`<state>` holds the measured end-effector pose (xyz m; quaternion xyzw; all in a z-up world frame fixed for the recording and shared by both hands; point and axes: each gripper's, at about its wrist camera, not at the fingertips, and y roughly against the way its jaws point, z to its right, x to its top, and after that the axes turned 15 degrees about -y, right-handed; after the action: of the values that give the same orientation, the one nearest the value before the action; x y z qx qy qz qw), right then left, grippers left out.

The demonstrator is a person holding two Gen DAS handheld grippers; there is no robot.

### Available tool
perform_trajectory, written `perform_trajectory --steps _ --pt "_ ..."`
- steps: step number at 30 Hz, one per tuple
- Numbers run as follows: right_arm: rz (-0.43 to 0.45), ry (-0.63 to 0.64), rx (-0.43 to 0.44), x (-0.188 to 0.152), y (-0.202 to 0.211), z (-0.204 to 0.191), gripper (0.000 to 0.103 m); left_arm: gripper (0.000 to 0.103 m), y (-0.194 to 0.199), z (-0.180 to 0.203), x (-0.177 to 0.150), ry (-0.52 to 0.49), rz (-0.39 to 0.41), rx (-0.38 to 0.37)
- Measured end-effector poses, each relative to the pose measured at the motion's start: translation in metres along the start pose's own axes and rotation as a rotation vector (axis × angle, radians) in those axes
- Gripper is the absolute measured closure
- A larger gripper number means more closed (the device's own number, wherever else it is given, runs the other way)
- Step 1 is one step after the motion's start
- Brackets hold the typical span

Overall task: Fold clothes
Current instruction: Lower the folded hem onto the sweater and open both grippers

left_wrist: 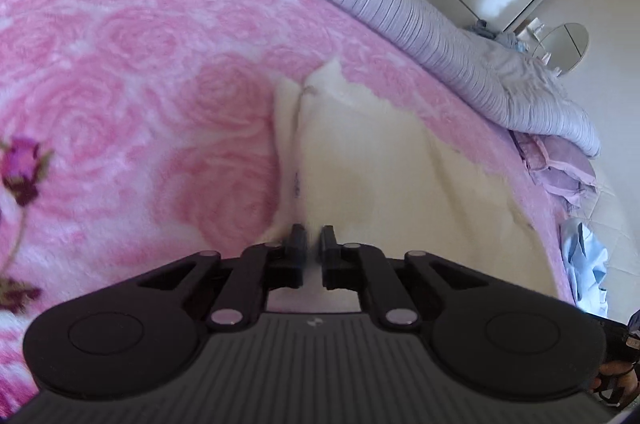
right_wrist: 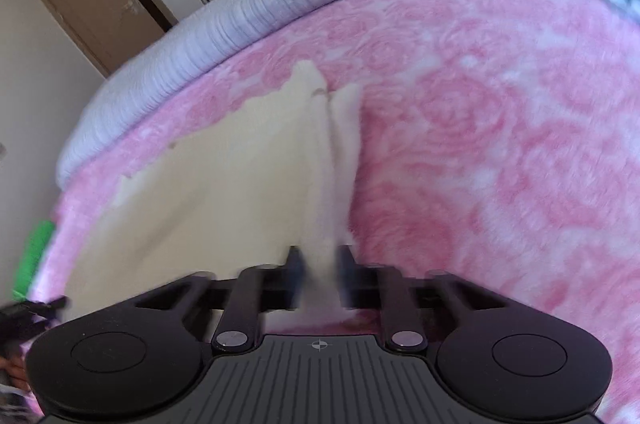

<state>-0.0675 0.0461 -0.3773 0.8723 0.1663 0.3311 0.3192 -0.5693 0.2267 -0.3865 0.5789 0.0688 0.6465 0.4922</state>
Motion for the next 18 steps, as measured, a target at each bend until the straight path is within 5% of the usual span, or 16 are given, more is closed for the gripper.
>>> perform_trajectory --steps 4,11,15,18 --pt "0.068 0.017 -0.004 -0.001 0.010 0.001 0.092 0.098 0.005 0.001 0.002 -0.074 0.026 0.024" --pt "-0.009 -0.063 -0.049 0.000 -0.017 0.026 0.090 0.090 -0.012 -0.028 -0.007 0.016 -0.030 -0.005" --pt "-0.037 -0.001 -0.048 0.024 -0.007 0.021 0.053 0.085 0.004 -0.017 0.024 -0.096 0.003 0.035" --pt "0.007 0.033 -0.029 0.052 -0.007 0.014 0.051 0.070 -0.005 -0.009 0.056 -0.139 0.029 0.014"
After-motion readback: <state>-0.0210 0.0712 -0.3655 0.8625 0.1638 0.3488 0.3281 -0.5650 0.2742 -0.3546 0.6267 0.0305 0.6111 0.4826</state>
